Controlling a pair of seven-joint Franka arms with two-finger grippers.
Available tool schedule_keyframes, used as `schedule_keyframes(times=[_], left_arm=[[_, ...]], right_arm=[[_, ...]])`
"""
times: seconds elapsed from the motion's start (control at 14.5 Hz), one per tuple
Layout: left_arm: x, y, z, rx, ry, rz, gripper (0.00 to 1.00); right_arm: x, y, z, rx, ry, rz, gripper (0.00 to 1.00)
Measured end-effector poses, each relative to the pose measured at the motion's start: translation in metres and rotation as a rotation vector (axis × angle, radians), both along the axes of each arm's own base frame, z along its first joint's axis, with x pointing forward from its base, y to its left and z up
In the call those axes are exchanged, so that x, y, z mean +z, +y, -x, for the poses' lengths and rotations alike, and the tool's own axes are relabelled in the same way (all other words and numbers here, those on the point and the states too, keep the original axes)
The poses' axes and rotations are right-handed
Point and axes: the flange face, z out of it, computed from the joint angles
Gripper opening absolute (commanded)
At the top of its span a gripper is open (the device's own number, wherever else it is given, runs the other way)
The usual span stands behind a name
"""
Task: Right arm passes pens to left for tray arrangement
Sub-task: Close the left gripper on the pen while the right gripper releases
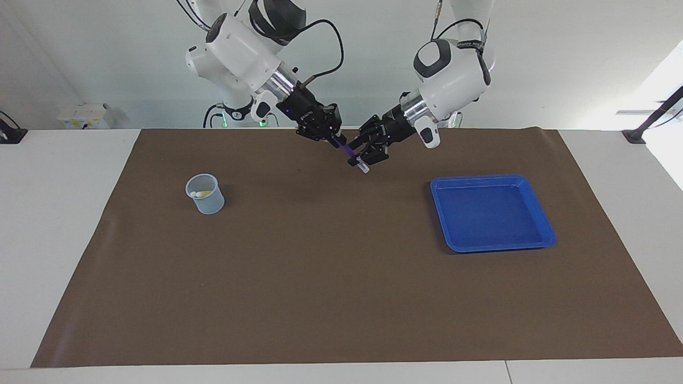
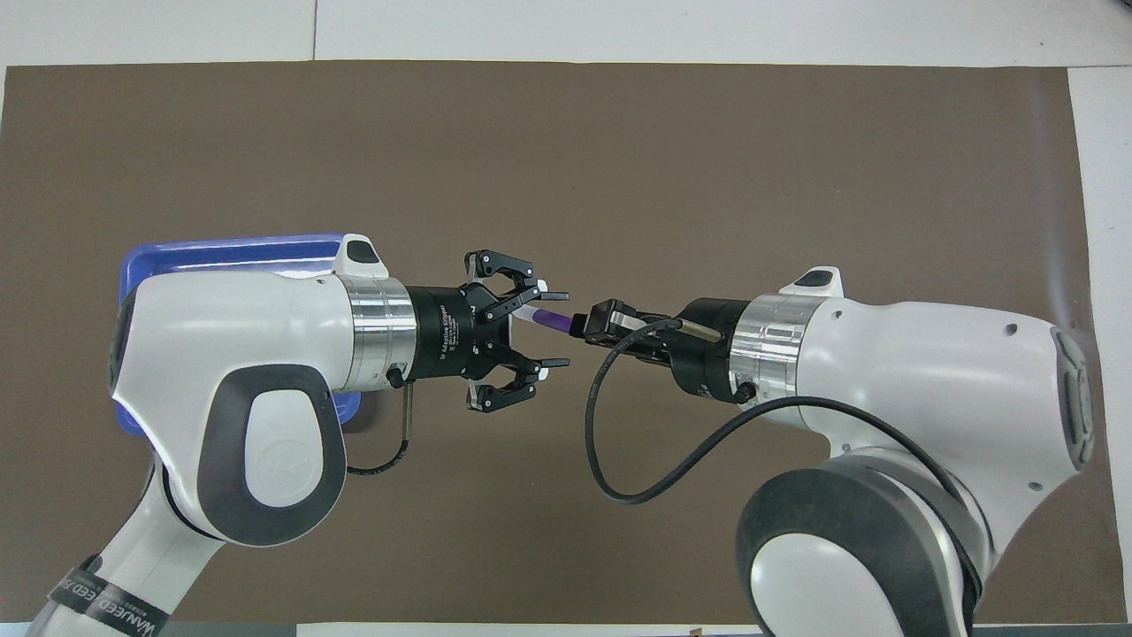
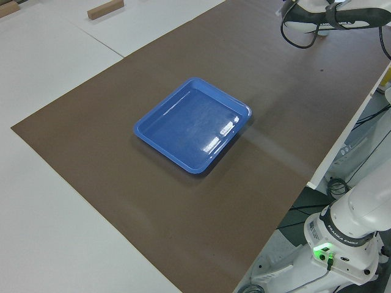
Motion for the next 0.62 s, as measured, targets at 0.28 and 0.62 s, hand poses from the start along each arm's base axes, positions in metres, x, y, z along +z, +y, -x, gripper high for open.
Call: schedule_keyframes(times=[0.28, 0.62], left_arm=[[0.0003, 0.0006, -0.0005, 0.0, -0.003, 0.0, 0.14], [0.0015, 0.0028, -0.0015, -0.025, -0.038, 0.0, 0.0]], right_arm=[[-0.0002, 0.0001, 0.0001, 0.0, 0.0, 0.0, 0.0], [-0.0002, -0.0006, -0.0005, -0.004, -0.001, -0.001, 0.0]])
